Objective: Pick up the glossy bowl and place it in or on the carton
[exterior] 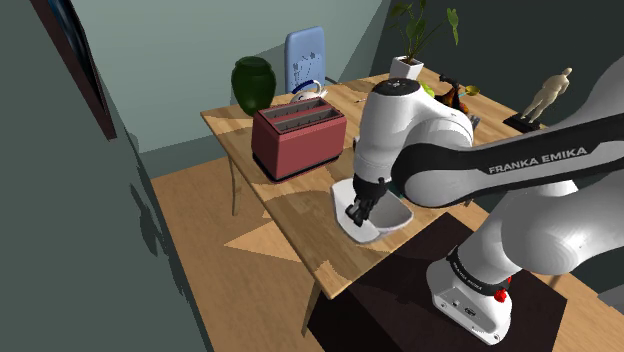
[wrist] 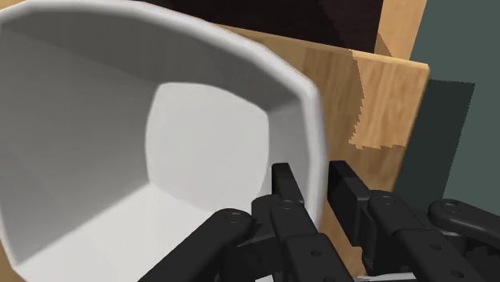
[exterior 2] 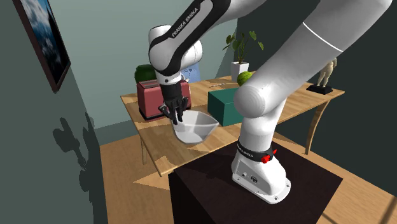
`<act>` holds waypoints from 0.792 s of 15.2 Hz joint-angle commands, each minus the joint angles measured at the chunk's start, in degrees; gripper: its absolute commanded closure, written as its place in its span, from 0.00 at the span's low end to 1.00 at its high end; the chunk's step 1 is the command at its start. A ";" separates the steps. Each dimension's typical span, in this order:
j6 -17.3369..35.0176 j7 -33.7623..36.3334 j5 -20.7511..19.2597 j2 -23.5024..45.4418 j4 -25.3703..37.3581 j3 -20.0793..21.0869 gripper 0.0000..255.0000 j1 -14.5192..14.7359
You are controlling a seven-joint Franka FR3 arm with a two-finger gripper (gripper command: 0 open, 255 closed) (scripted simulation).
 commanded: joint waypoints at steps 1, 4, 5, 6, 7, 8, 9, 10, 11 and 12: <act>-2.29 -0.15 -0.07 -1.67 0.64 -0.57 1.00 0.24; -5.39 -0.30 -0.41 -3.47 1.96 -1.34 1.00 0.32; -6.40 -0.35 -0.53 -4.01 2.43 -1.59 1.00 0.34; -7.39 -0.38 -0.66 -4.53 2.91 -1.84 1.00 0.35; -8.38 -0.42 -0.79 -5.03 3.40 -2.08 1.00 0.35; -9.35 -0.45 -0.92 -5.50 3.91 -2.32 1.00 0.35; -10.31 -0.49 -1.06 -5.94 4.43 -2.55 1.00 0.34; -11.25 -0.51 -1.20 -6.36 4.96 -2.78 1.00 0.33; -12.19 -0.54 -1.34 -6.76 5.50 -3.01 1.00 0.31; -13.11 -0.57 -1.49 -7.13 6.06 -3.23 1.00 0.29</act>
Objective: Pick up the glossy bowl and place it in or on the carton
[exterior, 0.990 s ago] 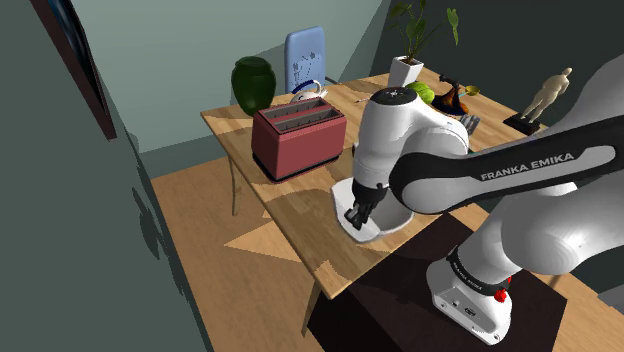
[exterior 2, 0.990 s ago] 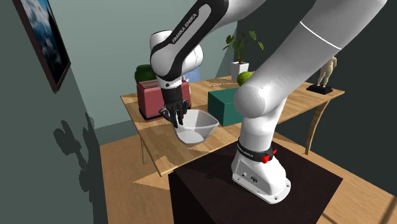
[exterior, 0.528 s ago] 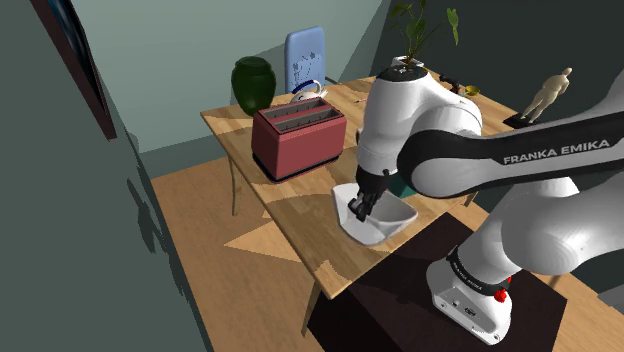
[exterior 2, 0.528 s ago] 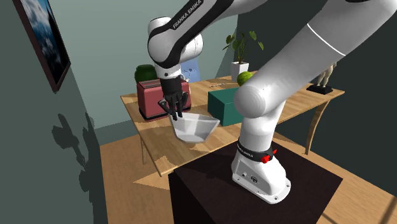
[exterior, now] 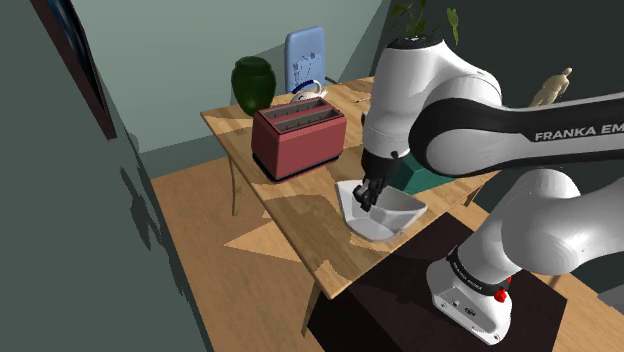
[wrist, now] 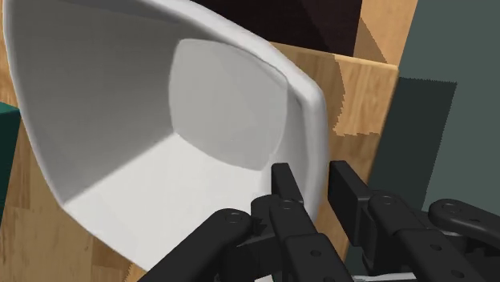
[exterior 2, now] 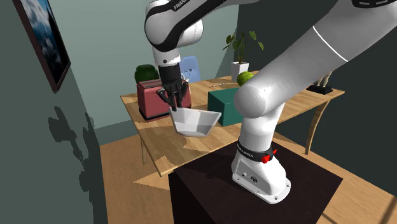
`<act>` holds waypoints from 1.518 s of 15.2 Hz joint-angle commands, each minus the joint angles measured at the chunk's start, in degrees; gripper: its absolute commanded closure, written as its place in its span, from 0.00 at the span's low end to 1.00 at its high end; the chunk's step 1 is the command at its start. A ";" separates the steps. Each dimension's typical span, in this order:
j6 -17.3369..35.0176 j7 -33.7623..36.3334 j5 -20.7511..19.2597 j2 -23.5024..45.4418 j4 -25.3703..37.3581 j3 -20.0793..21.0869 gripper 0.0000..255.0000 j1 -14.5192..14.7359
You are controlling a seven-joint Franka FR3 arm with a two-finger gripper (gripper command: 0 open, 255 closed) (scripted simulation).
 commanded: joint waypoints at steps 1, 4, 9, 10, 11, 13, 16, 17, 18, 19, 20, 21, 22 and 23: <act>-1.70 -0.13 -0.34 -0.67 1.06 -0.48 1.00 -0.10; -4.38 -0.19 -0.77 -1.59 2.82 -1.11 1.00 -0.19; -8.65 -0.26 -1.50 -2.72 5.97 -2.10 1.00 -0.40; -9.48 -0.27 -1.64 -2.89 6.63 -2.28 1.00 -0.44; -10.30 -0.28 -1.78 -3.04 7.30 -2.47 1.00 -0.49; -11.91 -0.29 -2.07 -3.29 8.67 -2.82 1.00 -0.59; -14.29 -0.31 -2.48 -3.54 10.80 -3.33 1.00 -0.74; -15.06 -0.31 -2.61 -3.59 11.52 -3.49 1.00 -0.80; -15.83 -0.31 -2.75 -3.63 12.26 -3.65 1.00 -0.85; -16.52 -0.31 -2.86 -3.65 12.93 -3.79 1.00 -0.90; -16.98 -1.72 -3.74 -4.50 12.41 -5.15 1.00 -1.34; -17.42 -3.12 -4.67 -5.28 11.96 -6.52 1.00 -1.82; -17.82 -4.53 -5.63 -5.99 11.57 -7.88 1.00 -2.33; -18.20 -5.93 -6.64 -6.61 11.26 -9.24 1.00 -2.87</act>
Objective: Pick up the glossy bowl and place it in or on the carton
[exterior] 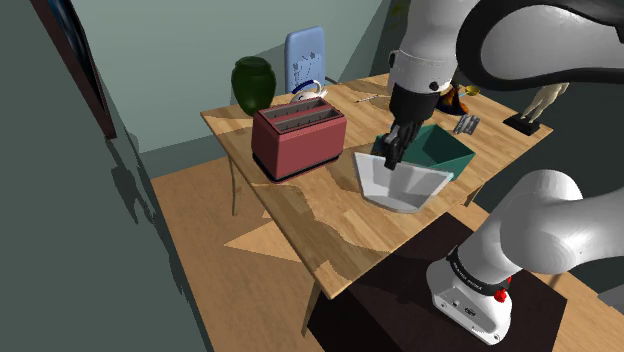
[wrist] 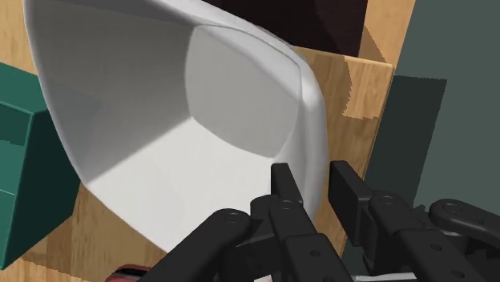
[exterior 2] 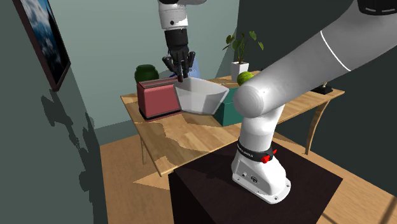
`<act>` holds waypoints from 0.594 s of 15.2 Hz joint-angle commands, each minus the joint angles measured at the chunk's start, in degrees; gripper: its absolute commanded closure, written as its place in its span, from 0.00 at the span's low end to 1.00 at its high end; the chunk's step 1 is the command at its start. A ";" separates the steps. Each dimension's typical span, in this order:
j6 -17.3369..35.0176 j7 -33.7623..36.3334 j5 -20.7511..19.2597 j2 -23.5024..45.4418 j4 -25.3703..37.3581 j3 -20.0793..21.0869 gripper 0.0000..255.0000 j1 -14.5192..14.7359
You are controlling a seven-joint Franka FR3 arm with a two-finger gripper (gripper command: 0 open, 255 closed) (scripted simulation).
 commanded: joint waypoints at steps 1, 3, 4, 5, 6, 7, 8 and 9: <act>-0.89 -2.93 -2.12 -1.21 -0.42 -2.81 1.00 -1.13; -1.49 -5.75 -4.27 -2.06 -0.72 -5.52 1.00 -2.33; -1.75 -7.17 -5.36 -2.35 -0.77 -6.86 1.00 -2.97; -1.96 -8.57 -6.47 -2.56 -0.75 -8.21 1.00 -3.61; -2.15 -10.00 -7.58 -2.69 -0.67 -9.54 1.00 -4.28; -2.30 -11.40 -8.70 -2.73 -0.52 -10.88 1.00 -4.93; -2.42 -12.81 -9.82 -2.69 -0.30 -12.20 1.00 -5.60; -2.50 -14.22 -10.92 -2.56 -0.01 -13.51 1.00 -6.26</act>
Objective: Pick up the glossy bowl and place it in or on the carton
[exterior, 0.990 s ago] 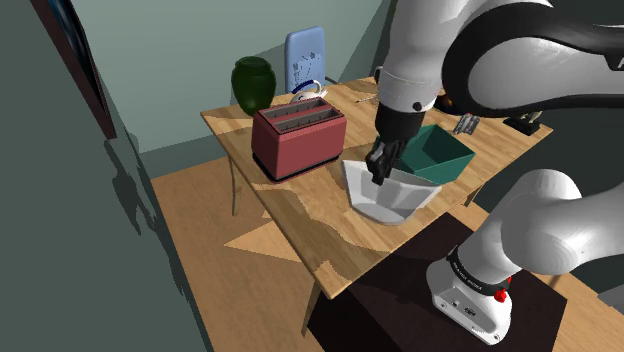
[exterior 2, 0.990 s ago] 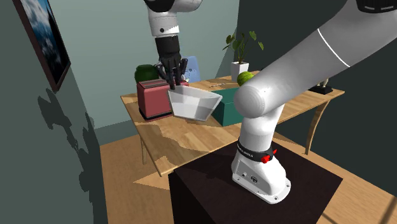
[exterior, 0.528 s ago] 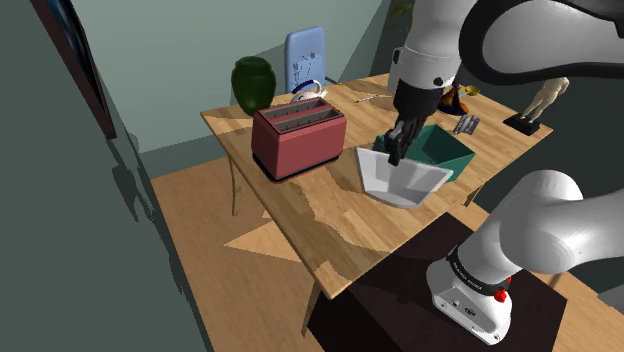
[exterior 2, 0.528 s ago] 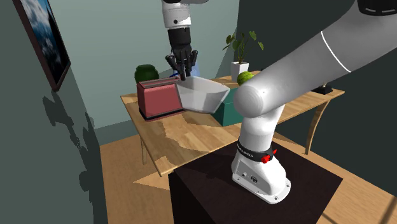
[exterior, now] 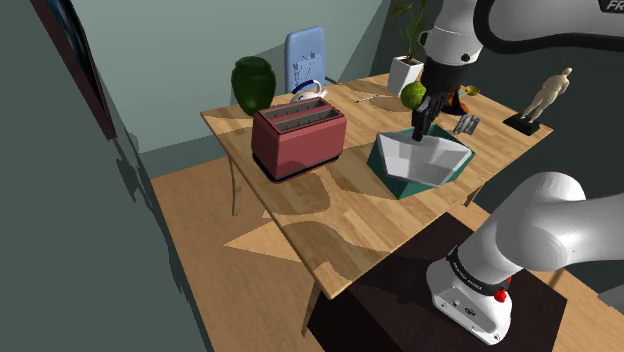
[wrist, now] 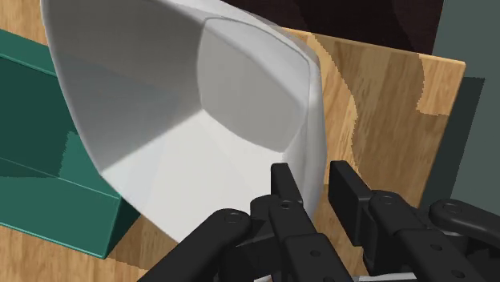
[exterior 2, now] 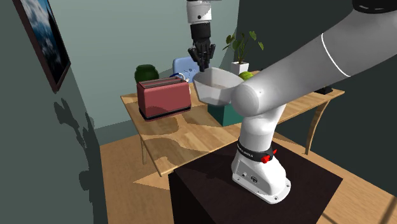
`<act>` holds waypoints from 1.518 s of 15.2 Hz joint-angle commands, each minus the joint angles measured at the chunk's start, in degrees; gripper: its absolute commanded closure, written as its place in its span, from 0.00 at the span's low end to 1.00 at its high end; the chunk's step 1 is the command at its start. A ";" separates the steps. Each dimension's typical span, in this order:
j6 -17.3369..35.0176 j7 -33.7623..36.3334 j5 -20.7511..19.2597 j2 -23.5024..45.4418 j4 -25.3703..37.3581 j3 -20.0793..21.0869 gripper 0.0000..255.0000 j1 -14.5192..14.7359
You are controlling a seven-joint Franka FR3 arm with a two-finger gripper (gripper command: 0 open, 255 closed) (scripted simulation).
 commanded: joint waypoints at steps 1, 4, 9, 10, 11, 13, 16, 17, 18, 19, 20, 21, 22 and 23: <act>0.01 -2.98 -2.36 0.36 0.55 -2.73 1.00 -1.35; 0.03 -7.15 -5.52 1.48 2.00 -6.60 1.00 -3.23; 0.55 -13.97 -10.19 4.79 5.67 -12.84 1.00 -5.90; 0.71 -15.31 -11.00 5.65 6.59 -14.06 1.00 -6.34; 0.88 -16.65 -11.77 6.57 7.56 -15.28 1.00 -6.75; 1.24 -19.32 -13.15 8.58 9.70 -17.70 1.00 -7.45; 1.82 -23.34 -14.78 11.99 13.34 -21.27 1.00 -8.28; 1.91 -23.93 -14.97 12.53 13.91 -21.79 1.00 -8.38; 2.64 -23.83 -15.07 12.46 13.10 -21.90 1.00 -8.42; 3.38 -23.73 -15.18 12.40 12.30 -22.01 1.00 -8.46; 4.12 -23.64 -15.29 12.35 11.51 -22.13 1.00 -8.50; 4.87 -23.54 -15.40 12.32 10.73 -22.25 1.00 -8.54; 5.62 -23.45 -15.51 12.30 9.96 -22.38 1.00 -8.59; 6.37 -23.35 -15.62 12.29 9.20 -22.50 1.00 -8.63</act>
